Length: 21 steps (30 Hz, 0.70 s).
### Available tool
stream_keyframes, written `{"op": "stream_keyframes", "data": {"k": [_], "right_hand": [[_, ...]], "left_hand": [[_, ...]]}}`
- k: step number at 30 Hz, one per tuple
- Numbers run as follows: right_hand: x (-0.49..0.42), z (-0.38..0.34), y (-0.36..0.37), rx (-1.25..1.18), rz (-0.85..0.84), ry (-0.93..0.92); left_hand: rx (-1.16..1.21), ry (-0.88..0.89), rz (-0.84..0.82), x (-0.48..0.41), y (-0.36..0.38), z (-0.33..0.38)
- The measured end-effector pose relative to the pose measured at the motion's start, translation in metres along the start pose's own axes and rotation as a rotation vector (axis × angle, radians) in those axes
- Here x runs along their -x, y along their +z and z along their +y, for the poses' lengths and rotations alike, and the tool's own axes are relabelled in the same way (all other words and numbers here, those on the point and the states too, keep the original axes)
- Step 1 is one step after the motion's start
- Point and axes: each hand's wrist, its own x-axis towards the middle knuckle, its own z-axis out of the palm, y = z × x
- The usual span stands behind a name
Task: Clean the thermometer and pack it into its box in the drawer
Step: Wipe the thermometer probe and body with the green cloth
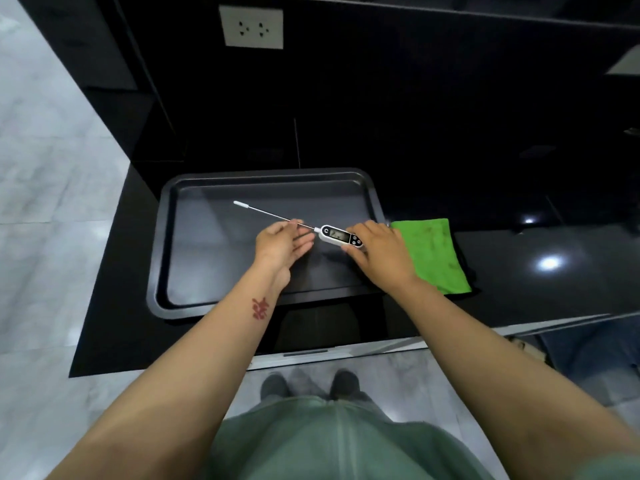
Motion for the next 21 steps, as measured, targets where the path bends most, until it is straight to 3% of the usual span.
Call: {"op": "stream_keyframes", "data": {"k": [9, 15, 21], "right_hand": [[0.021, 0.035, -0.019, -0.106, 0.075, 0.010], [0.037, 0.063, -0.020, -0.266, 0.199, 0.285], [0.043, 0.098, -0.002, -0.101, -0.004, 0.500]], "left_hand": [[0.111, 0.059, -0.028, 0.009, 0.037, -0.018], [0.094, 0.068, 0.000, 0.014, 0.050, -0.025], [0.102, 0.069, 0.031, 0.016, 0.057, -0.028]]}}
